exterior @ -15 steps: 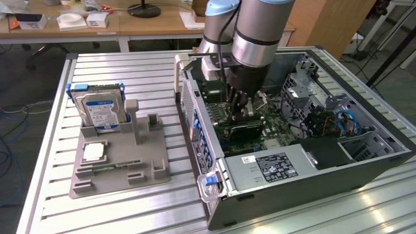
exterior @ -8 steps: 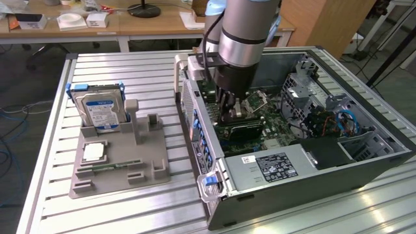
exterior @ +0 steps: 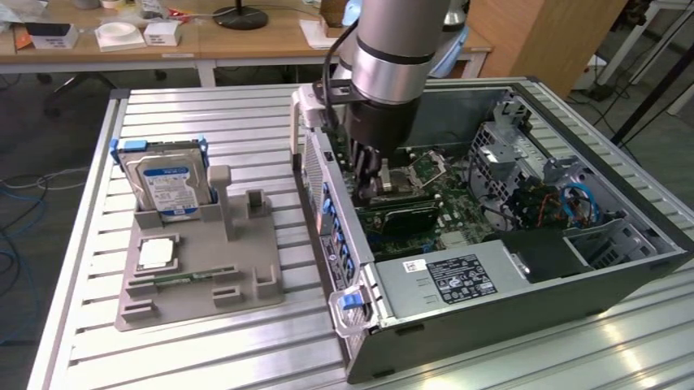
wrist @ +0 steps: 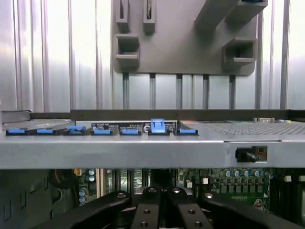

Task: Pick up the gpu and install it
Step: 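Press down on the gpu until it lock into place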

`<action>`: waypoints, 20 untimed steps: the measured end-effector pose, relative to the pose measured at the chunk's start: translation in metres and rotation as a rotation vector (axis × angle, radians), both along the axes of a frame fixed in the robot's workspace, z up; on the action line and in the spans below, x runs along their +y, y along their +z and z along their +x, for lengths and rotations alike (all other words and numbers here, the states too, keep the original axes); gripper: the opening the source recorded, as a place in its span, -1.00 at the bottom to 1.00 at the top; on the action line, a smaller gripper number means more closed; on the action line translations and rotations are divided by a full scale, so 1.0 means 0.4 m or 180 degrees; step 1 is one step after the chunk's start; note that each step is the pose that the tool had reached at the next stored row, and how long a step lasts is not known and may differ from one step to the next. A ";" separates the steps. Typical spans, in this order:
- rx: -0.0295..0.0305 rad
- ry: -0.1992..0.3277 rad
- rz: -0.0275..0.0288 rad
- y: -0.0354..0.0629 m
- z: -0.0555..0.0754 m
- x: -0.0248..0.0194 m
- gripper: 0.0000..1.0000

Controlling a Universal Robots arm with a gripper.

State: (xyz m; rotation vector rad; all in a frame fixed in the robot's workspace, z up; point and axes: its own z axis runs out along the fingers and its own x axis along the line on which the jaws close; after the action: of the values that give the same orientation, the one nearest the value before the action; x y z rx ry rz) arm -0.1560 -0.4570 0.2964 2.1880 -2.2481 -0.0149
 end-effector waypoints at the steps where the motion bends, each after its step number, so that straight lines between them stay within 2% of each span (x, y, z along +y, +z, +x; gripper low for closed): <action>1: 0.0000 0.0000 0.0000 0.000 -0.005 0.000 -0.79; 7: 0.0000 0.0001 0.0000 0.001 -0.012 0.000 -0.79; 12: 0.0072 0.0001 0.0001 0.001 -0.012 0.000 -0.79; 17: 0.0074 0.0000 -0.0001 0.001 -0.011 0.000 -0.79; 20: 0.0084 0.0000 0.0000 0.008 -0.007 0.000 -0.79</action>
State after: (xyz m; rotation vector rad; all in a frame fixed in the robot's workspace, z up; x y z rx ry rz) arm -0.1590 -0.4570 0.2995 2.1745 -2.2344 -0.0437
